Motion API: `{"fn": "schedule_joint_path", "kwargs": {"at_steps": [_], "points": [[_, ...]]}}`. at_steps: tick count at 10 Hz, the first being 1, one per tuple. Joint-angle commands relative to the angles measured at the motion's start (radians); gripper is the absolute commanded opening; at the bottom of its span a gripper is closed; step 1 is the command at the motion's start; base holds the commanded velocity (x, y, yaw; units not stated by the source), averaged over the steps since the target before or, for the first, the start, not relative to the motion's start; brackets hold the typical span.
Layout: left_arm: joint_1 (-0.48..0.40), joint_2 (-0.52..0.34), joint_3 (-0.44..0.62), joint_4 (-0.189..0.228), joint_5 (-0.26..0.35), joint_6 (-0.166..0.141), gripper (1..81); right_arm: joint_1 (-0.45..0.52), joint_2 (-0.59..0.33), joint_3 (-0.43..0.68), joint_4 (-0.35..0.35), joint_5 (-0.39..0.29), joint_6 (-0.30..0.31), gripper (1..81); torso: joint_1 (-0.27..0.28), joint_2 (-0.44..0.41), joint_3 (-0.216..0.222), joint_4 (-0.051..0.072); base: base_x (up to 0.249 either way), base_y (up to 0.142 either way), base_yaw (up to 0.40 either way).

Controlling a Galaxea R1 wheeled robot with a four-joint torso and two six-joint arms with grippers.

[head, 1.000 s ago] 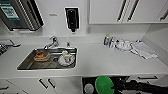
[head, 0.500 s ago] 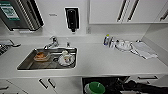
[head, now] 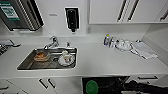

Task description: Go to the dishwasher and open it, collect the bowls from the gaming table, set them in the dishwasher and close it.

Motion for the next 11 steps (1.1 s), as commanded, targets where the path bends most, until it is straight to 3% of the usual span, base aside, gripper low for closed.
{"fn": "schedule_joint_path", "kwargs": {"at_steps": [1, 7, 11], "points": [[-0.013, -0.004, 0.004, 0.002, 0.046, 0.001, 81.1, 0.127, -0.111, 0.096, 0.035, -0.07, -0.001, 81.1, 0.0, 0.0, 0.0, 0.0, 0.0, 0.0, 0.0], [-0.019, -0.002, -0.013, -0.004, 0.046, 0.001, 81.1, -0.007, -0.443, 0.266, 0.034, -0.084, -0.012, 81.1, 0.0, 0.0, 0.0, 0.0, 0.0, 0.0, 0.0], [-0.026, -0.001, -0.028, -0.006, 0.046, -0.001, 81.1, -0.131, -0.529, 0.265, 0.031, -0.084, -0.015, 81.1, 0.0, 0.0, 0.0, 0.0, 0.0, 0.0, 0.0]]}}
